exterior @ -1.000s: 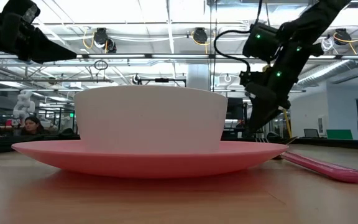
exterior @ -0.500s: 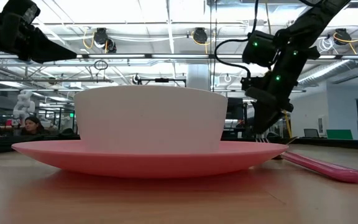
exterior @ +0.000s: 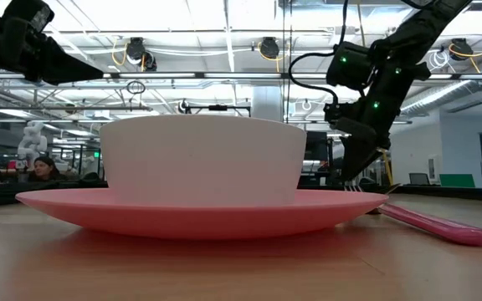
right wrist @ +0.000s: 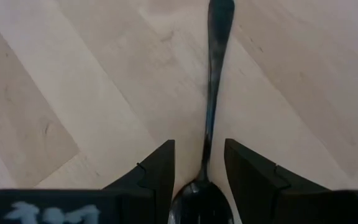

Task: Set table place
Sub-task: Put the black spoon into the white bowl

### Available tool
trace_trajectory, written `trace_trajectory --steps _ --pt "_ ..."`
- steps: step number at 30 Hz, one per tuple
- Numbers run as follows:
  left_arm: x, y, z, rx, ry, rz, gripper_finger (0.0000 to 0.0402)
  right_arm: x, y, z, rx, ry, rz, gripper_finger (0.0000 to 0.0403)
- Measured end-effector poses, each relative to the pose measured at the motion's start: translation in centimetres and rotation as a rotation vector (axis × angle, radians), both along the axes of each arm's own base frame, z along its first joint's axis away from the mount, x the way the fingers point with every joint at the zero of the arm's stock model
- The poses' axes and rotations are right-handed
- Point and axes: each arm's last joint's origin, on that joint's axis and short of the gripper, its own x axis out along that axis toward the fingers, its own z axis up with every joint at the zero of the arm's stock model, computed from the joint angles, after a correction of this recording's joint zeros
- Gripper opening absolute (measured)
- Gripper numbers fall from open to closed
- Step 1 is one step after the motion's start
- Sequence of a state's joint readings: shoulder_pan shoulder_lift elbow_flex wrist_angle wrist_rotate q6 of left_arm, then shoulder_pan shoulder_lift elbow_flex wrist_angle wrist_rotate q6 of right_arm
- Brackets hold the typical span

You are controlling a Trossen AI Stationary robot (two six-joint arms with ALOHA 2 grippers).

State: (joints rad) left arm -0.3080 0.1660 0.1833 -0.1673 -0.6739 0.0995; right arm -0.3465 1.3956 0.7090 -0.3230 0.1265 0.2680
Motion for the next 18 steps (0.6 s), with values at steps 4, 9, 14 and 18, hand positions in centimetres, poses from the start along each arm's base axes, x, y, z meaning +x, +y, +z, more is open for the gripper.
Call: trace_trajectory --steps 4,9,14,18 --pt "0.0 0.0 0.0 0.0 0.0 0.0 0.0031 0.0 -0.3 -0.2 -0.004 0.0 -0.018 0.0128" --pt "0.0 0.0 0.0 0.001 0.001 0.0 0.0031 0.6 -1.0 -1.3 0.015 -0.007 -0.069 0.0128" --pt "0.0 0.0 0.0 -0.001 0.0 0.0 0.0031 0.9 -1.1 -2.5 0.024 0.031 -0.052 0.0128" --pt "0.0 0.0 0.0 0.0 0.0 0.0 0.0031 0.9 -1.1 -2.7 0.019 0.048 -0.035 0.0128"
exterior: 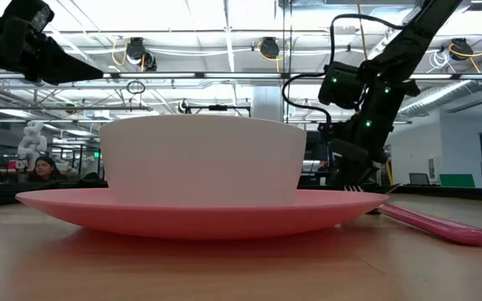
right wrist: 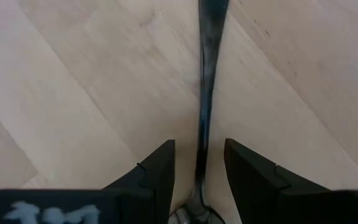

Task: Set table place
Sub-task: Put the black spoon into the white bowl

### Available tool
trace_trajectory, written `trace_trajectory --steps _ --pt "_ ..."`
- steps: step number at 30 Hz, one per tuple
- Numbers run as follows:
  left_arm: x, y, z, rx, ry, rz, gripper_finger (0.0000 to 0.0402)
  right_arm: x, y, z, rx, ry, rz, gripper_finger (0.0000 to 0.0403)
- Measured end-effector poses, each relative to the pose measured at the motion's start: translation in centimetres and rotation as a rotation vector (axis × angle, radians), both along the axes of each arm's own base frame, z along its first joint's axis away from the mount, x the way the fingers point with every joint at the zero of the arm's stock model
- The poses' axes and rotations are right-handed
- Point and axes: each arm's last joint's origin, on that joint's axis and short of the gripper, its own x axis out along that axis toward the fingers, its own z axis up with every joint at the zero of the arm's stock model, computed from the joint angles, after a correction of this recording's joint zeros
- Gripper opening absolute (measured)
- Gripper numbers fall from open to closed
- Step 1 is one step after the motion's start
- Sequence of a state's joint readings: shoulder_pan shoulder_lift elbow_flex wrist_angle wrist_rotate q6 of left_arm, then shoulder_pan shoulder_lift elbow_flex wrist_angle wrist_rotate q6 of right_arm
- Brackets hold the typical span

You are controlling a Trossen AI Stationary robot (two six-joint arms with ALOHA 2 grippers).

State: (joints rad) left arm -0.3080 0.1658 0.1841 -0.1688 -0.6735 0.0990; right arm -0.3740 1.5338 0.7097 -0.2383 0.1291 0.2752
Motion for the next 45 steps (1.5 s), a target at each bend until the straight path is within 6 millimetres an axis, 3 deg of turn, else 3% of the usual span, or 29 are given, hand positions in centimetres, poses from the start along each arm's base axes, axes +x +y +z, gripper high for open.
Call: trace_trajectory --steps 7,16,28,35,45 --pt "0.0 0.0 0.0 -0.002 0.0 0.0 0.0031 -0.1 0.1 -0.1 -0.003 0.024 0.026 0.0114" --pt "0.0 0.0 0.0 -0.002 0.004 -0.001 0.0031 -0.1 0.1 0.0 -0.007 0.018 0.031 0.0011" --pt "0.0 0.0 -0.1 -0.008 0.004 -0.001 0.0031 1.4 0.1 0.9 -0.066 -0.141 0.05 0.0005" --pt "0.0 0.0 -0.1 -0.008 0.004 -0.001 0.0031 3.1 2.1 2.9 -0.089 -0.228 0.147 0.0002" --pt "0.0 0.0 -0.1 -0.011 0.004 0.0 0.0031 7.7 7.6 7.8 -0.106 -0.538 0.454 0.0001"
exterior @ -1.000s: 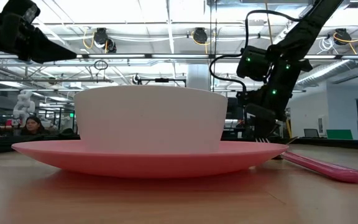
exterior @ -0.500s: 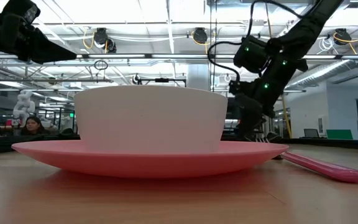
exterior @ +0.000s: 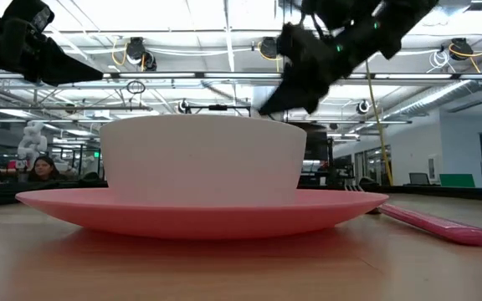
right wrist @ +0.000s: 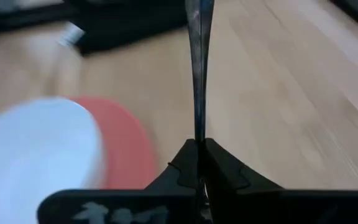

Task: Set table place
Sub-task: Put the black spoon into the white bowl

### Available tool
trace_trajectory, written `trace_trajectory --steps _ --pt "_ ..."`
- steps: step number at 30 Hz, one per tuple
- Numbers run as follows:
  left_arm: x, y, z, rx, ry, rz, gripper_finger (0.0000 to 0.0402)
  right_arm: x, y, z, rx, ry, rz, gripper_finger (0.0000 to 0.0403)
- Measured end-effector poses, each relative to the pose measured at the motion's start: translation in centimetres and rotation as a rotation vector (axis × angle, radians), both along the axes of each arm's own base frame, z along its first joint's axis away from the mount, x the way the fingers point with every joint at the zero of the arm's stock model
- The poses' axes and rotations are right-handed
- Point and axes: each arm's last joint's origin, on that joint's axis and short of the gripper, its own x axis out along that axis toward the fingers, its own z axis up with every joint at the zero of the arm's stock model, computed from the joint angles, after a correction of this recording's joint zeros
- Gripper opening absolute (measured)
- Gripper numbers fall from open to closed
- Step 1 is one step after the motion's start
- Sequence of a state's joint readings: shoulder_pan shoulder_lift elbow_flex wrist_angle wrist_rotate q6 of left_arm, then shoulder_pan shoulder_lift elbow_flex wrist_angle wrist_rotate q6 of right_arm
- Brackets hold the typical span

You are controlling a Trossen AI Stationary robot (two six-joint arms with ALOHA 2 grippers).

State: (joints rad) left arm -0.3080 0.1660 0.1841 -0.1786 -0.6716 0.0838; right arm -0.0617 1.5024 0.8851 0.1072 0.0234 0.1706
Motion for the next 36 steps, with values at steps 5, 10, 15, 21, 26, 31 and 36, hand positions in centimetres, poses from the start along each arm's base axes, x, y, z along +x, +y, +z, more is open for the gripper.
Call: trace_trajectory --steps 5,10,15,21,26,31,36 --pt "0.0 0.0 0.0 0.006 -0.001 -0.001 0.0031 1.2 2.2 0.8 -0.017 -0.084 0.079 0.0001" --pt "0.0 0.0 0.1 0.004 -0.006 -0.001 0.0031 3.3 3.5 -0.5 -0.014 -0.052 0.115 0.0" --pt "0.0 0.0 0.1 0.004 -0.004 -0.001 0.0031 6.1 5.1 -1.2 -0.042 -0.042 0.174 0.0" --pt "0.0 0.0 0.0 0.002 0.001 -0.006 0.0031 7.7 7.5 -0.2 -0.074 -0.088 0.243 0.0" --pt "0.0 -0.1 -0.1 0.002 0.007 -0.023 0.0031 7.5 9.4 0.1 -0.075 -0.102 0.227 0.0" --pt "0.0 -0.1 -0.1 0.002 0.009 -0.026 0.0031 7.2 11.0 0.1 -0.082 -0.109 0.176 0.0" --pt "0.0 -0.1 -0.1 -0.002 0.008 -0.026 0.0031 7.2 12.2 0.1 -0.065 -0.143 0.194 0.0001"
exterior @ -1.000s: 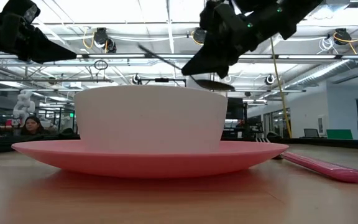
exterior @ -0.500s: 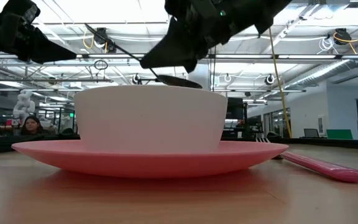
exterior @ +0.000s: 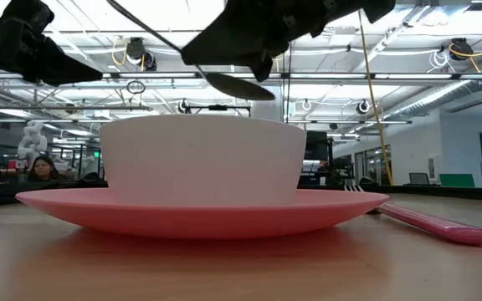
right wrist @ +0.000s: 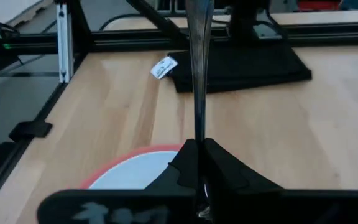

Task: Set table place
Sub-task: Put the black spoon into the white bowl

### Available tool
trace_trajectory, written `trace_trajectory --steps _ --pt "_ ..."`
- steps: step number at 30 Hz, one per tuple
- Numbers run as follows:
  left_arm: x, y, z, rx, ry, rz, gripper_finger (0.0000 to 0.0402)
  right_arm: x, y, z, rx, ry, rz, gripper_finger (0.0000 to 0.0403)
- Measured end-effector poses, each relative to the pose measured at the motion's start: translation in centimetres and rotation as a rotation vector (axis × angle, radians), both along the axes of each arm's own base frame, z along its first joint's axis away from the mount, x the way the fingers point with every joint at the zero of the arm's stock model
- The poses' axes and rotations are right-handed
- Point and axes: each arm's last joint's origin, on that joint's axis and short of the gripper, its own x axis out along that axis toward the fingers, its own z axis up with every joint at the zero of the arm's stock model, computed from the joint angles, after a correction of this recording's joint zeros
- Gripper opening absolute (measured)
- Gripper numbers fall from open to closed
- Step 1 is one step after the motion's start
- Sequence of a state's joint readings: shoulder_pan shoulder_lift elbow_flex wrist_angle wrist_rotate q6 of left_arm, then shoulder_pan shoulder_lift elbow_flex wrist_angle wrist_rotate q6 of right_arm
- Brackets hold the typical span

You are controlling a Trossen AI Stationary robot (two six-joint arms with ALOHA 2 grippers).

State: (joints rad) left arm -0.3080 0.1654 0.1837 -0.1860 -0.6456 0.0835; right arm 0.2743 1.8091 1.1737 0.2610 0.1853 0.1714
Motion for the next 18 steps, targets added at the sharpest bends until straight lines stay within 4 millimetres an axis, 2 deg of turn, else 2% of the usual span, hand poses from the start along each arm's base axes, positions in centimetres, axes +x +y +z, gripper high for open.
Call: trace_trajectory --steps 8,18 --pt "0.0 0.0 0.0 -0.006 0.003 -0.012 0.0031 0.6 1.3 -2.9 0.025 0.051 0.008 0.0002" --pt "0.0 -0.1 -0.1 -0.007 0.005 -0.019 0.0031 0.8 1.4 -3.3 0.08 0.038 -0.017 0.0003"
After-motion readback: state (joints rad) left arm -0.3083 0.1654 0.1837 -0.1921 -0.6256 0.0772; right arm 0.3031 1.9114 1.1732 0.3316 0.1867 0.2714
